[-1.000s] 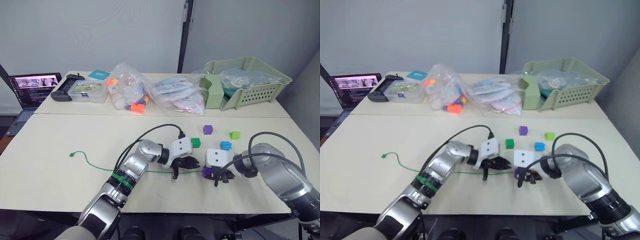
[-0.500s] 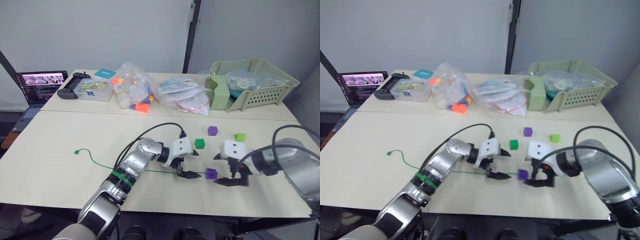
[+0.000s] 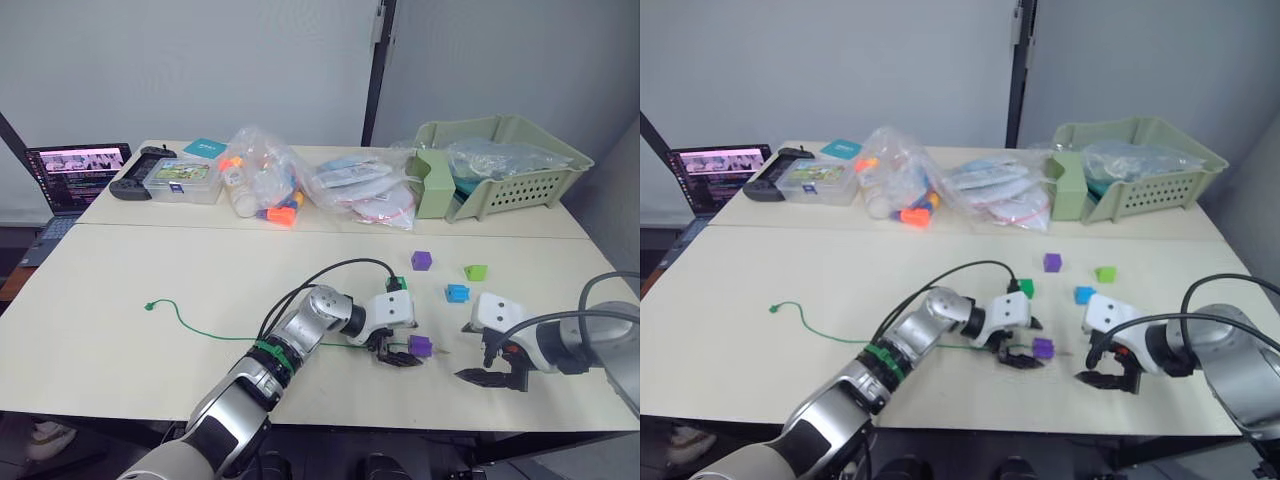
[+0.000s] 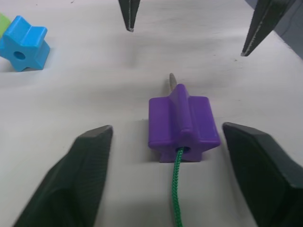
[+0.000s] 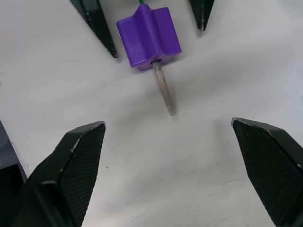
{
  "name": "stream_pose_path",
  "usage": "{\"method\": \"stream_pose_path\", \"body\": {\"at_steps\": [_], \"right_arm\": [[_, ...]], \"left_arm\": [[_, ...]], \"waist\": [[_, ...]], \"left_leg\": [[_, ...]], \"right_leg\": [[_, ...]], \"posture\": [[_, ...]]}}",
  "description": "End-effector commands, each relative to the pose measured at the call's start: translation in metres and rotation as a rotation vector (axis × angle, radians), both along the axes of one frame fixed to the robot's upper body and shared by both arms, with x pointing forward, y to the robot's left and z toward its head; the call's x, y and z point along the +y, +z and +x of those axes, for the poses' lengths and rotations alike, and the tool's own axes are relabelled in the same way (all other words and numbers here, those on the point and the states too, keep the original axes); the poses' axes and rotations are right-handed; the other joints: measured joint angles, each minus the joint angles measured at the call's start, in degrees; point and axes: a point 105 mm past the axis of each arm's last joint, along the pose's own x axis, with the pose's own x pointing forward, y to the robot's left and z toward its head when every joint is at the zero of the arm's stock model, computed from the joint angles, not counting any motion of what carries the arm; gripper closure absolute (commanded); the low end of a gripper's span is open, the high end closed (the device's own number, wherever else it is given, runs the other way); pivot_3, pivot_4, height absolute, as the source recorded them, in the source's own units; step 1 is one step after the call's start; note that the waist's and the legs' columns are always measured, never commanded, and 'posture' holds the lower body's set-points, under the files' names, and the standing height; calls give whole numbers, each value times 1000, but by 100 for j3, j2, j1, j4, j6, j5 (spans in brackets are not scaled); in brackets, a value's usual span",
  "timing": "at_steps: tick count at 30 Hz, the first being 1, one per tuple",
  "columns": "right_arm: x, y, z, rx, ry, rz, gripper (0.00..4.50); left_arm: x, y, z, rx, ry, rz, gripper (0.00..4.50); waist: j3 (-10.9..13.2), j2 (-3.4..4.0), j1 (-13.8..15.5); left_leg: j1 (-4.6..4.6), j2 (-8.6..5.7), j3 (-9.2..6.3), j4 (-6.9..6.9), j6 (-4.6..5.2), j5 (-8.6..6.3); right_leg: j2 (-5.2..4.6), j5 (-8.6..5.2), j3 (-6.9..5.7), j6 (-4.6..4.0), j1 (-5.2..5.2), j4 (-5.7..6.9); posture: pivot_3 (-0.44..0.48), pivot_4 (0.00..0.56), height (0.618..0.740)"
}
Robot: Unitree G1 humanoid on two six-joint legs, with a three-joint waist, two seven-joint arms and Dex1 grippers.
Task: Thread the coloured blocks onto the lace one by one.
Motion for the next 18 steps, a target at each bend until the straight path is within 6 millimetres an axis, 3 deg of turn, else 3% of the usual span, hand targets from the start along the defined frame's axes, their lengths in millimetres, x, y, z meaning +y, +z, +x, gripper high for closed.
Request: {"method": "stream_pose_path", "body": {"at_steps": [1, 4, 11, 12, 18], "right_arm": [[7, 3, 6, -69, 52, -2, 0], [13, -6, 10, -73, 97, -11, 0], [21, -19, 27, -64, 133, -37, 0], [22, -19, 28, -63, 136, -38, 513], [22, -21, 27, -23, 117, -32, 2528]], "left_arm": [[-7, 13, -4, -13, -35, -46, 2215], [-6, 12, -5, -7, -40, -47, 3134], [0, 11, -3, -10, -31, -27, 3144], [0, 11, -3, -10, -29, -27, 3144], [2, 11, -1, -9, -12, -29, 3144]], "waist": [[0, 0, -3], [0, 0, -17], [0, 0, -49], [0, 0, -53], [0, 0, -73]], "left_leg": [[0, 0, 0, 0, 0, 0], [1, 0, 0, 0, 0, 0], [3, 1, 1, 0, 0, 0], [3, 1, 0, 0, 0, 0], [4, 1, 0, 1, 0, 0]], "right_leg": [[0, 0, 0, 0, 0, 0], [1, 0, 0, 0, 1, 0], [1, 0, 0, 0, 1, 1], [1, 0, 0, 0, 1, 1], [1, 0, 0, 0, 4, 2]], "posture": [[0, 150, 737], [0, 150, 737], [0, 150, 737], [0, 150, 737], [0, 150, 737]]}}
